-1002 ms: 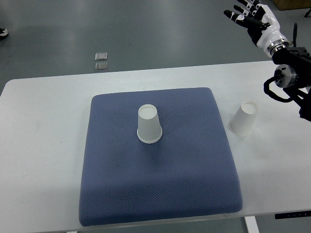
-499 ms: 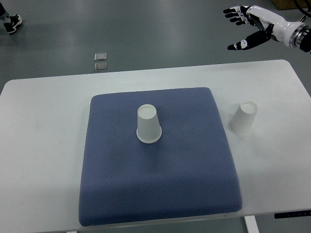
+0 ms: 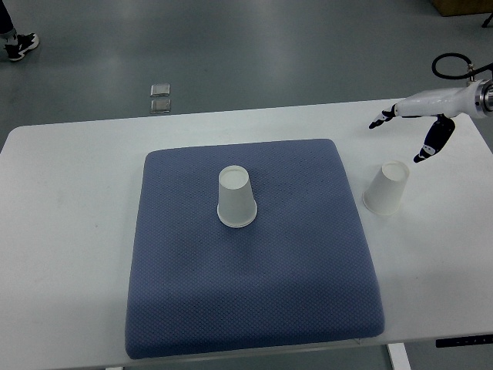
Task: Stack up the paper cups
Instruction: 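Rotate the right hand palm-down and lower it toward the second paper cup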
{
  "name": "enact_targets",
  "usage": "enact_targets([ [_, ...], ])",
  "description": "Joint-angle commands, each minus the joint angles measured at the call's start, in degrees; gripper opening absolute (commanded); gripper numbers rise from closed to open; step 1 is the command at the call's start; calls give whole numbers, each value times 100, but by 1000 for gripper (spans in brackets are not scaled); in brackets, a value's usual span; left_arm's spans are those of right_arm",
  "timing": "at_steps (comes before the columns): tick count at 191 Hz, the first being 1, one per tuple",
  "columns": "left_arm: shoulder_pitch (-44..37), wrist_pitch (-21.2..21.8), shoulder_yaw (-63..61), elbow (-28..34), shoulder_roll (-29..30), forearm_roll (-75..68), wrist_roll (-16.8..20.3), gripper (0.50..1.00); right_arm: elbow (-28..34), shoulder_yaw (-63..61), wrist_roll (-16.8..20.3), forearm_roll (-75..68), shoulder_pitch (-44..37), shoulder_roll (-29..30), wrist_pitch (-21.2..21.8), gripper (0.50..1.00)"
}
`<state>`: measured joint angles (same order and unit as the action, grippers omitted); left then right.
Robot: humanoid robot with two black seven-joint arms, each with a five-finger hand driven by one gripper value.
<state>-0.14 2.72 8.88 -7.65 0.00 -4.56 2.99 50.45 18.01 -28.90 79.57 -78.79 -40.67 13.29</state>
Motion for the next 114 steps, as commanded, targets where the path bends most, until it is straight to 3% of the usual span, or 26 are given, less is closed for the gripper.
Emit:
enact_targets([
  [1,5,0,0,0,0,-1,0,1000,0,1,-2,234,39,68,-28,911],
  [89,-4,0,0,0,0,-1,0,1000,0,-8,-11,243,487,376,-116,911],
  [114,-4,0,0,0,0,-1,0,1000,-70,-8,25,287,636,481,-309,911],
])
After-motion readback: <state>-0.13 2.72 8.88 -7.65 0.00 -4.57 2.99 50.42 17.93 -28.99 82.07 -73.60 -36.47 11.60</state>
